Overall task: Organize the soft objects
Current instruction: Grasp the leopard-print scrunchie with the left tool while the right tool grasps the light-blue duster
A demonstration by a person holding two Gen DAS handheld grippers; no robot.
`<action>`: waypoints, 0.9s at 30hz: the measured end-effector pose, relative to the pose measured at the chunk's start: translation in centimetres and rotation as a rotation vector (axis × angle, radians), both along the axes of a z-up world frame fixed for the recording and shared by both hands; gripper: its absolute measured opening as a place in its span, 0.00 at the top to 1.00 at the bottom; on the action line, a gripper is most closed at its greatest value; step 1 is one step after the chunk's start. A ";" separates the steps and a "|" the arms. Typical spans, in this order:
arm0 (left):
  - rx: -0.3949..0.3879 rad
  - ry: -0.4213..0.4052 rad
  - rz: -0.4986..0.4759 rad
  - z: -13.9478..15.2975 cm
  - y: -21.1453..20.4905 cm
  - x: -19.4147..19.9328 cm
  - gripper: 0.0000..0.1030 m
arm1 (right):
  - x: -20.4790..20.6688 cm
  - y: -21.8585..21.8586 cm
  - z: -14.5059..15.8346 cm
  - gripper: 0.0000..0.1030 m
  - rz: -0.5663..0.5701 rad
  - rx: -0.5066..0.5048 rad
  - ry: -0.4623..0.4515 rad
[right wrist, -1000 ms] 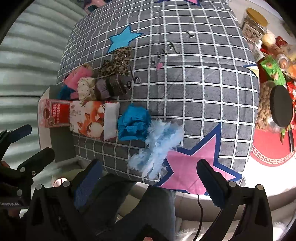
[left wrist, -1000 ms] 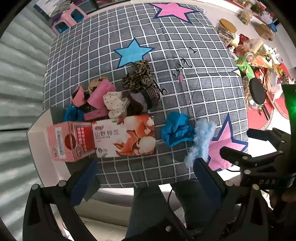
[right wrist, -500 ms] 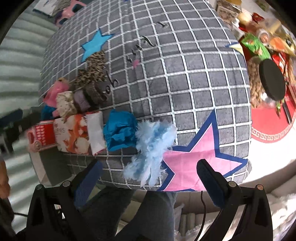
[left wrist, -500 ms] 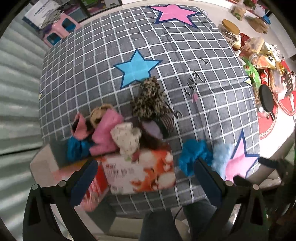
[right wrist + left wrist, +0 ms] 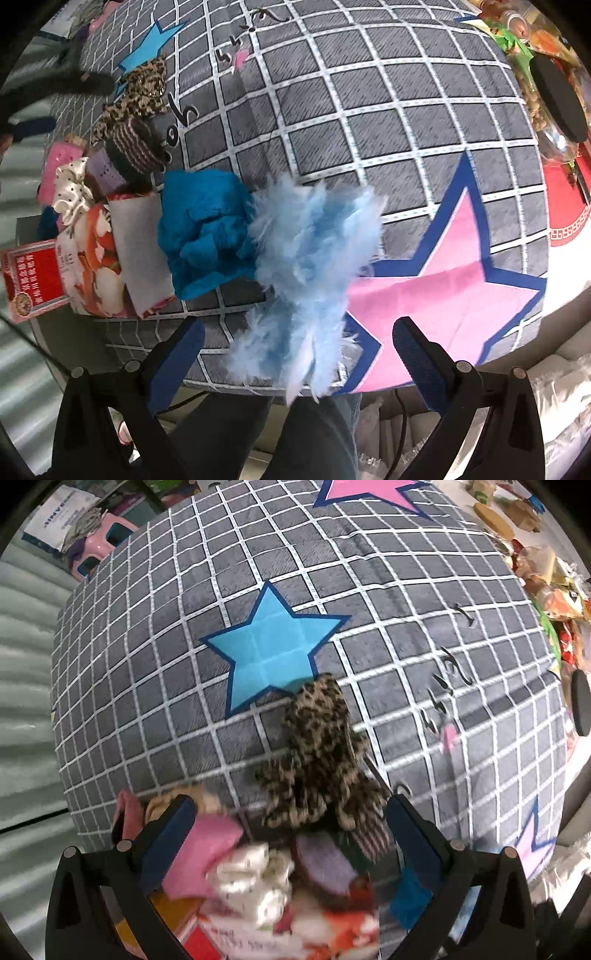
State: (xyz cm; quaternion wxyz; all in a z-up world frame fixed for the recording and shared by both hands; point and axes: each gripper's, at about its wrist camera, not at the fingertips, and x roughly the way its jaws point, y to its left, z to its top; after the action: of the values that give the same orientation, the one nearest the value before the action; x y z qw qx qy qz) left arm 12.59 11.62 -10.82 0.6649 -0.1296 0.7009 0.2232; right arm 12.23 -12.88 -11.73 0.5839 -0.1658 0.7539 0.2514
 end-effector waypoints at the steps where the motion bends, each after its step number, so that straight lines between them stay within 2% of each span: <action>1: 0.004 0.003 0.003 -0.5 0.2 0.3 0.00 | -0.2 -0.1 -0.2 0.01 -0.002 -0.005 -0.008; 9: 0.008 0.046 0.008 -4.4 0.7 2.4 0.00 | -0.9 -0.4 -3.4 0.01 -0.011 -0.030 -0.014; 12: 0.052 0.072 -0.010 -5.7 0.1 2.7 0.01 | -1.3 -0.4 -4.8 0.01 0.003 -0.058 -0.034; 13: 0.059 0.083 -0.018 -6.2 -0.1 2.7 0.06 | -1.4 -0.4 -5.1 0.01 0.003 -0.063 -0.041; 17: 0.033 0.082 -0.005 -6.7 -0.7 3.0 0.13 | -1.5 -0.4 -5.8 0.01 0.047 -0.090 -0.084; 19: 0.005 0.085 -0.009 -6.6 -0.8 3.4 0.26 | -1.7 -0.2 -6.0 0.01 0.068 -0.096 -0.077; 20: -0.006 0.085 -0.012 -6.5 -1.0 3.7 0.32 | -1.9 0.1 -5.9 0.04 0.070 -0.093 -0.074; 21: -0.015 0.087 -0.025 -6.1 -1.8 4.4 0.45 | -2.0 0.0 -5.9 0.14 0.076 -0.089 -0.076; 22: -0.017 0.091 -0.037 -6.0 -2.2 4.6 0.52 | -2.1 0.0 -5.8 0.27 0.087 -0.094 -0.085; 23: -0.015 0.100 -0.050 -5.9 -2.5 4.8 0.54 | -2.0 0.0 -5.3 0.35 0.097 -0.096 -0.092; 25: -0.004 0.101 -0.072 -5.8 -3.6 5.2 0.62 | -1.6 -1.0 -4.4 0.66 0.095 -0.082 -0.100; 27: -0.005 0.088 -0.061 -5.1 -4.4 5.2 0.63 | -1.1 -2.0 -4.1 0.68 0.071 -0.060 -0.083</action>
State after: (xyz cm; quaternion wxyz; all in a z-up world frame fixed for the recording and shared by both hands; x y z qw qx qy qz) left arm 17.82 7.23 -15.96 0.6397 -0.0997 0.7336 0.2065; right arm 11.18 -14.87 -15.78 0.6002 -0.2200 0.7299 0.2421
